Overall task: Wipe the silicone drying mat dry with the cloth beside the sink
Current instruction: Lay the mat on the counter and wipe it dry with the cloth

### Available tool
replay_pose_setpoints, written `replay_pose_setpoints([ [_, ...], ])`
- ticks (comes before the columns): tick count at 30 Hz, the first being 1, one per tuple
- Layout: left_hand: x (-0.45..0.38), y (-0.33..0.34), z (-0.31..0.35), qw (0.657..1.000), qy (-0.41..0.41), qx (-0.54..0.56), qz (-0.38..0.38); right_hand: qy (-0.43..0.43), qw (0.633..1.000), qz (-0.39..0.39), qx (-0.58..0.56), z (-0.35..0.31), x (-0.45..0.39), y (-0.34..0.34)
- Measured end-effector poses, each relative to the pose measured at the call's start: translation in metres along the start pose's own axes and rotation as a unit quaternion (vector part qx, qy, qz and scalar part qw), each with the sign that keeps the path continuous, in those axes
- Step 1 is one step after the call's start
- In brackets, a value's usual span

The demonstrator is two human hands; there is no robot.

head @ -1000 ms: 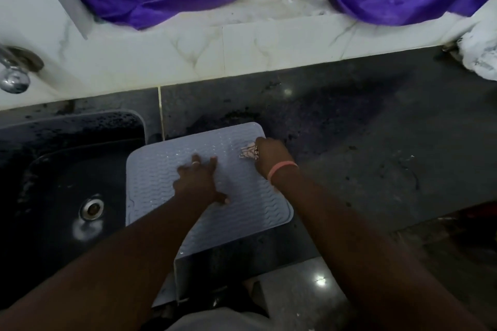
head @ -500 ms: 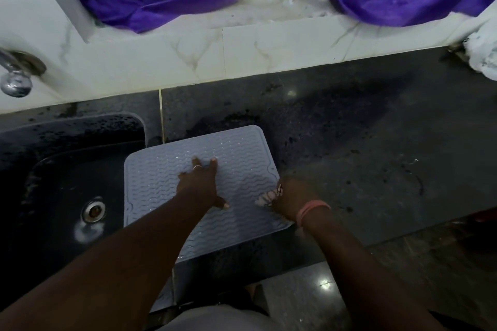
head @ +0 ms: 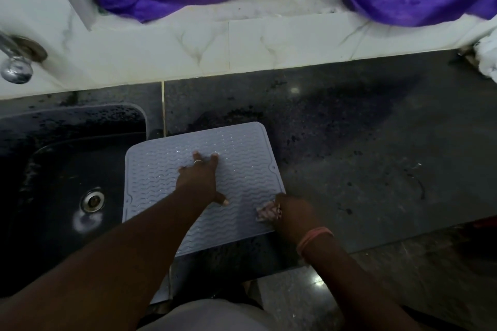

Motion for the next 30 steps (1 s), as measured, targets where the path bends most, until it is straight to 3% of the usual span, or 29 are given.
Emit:
replay_pose_setpoints([
  [3, 0.001, -0.003, 0.001, 1.000, -0.007, 0.004, -0.016, 0.026, 0.990, -0.117, 0.077, 0.000, -0.001, -0.008],
  [7, 0.004, -0.011, 0.005, 0.999, -0.011, -0.010, -0.033, 0.061, 0.955, -0.274, 0.097, -0.009, -0.023, -0.047],
  [10, 0.003, -0.032, 0.011, 0.999, 0.005, -0.024, -0.025, 0.058, 0.976, -0.208, 0.042, -0.021, -0.062, -0.083],
  [14, -0.003, -0.063, 0.012, 0.996, -0.017, -0.066, 0.053, 0.048, 0.995, 0.047, -0.075, -0.041, -0.123, -0.107],
  [16, -0.008, -0.067, 0.001, 0.997, -0.038, -0.027, 0.058, 0.026, 0.991, 0.105, -0.081, -0.051, -0.150, -0.098],
  [20, -0.018, -0.057, -0.018, 0.999, -0.030, 0.012, 0.014, -0.044, 0.993, 0.062, 0.093, -0.061, -0.182, -0.056],
  [25, -0.024, -0.056, -0.015, 0.999, -0.040, 0.004, 0.005, -0.052, 0.987, 0.025, 0.148, -0.053, -0.188, -0.061],
  [30, -0.022, -0.056, -0.020, 0.999, -0.036, 0.010, 0.009, -0.002, 0.982, -0.041, 0.184, -0.049, -0.188, -0.088],
])
Point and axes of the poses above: each hand's wrist, its own x-axis away from the middle knuckle, its own y-axis out of the palm, z = x × y, the point moved 4 cm from there along -x, towards the middle knuckle, and after that the axes turned 6 degrees about -y, right-handed, at the moved point
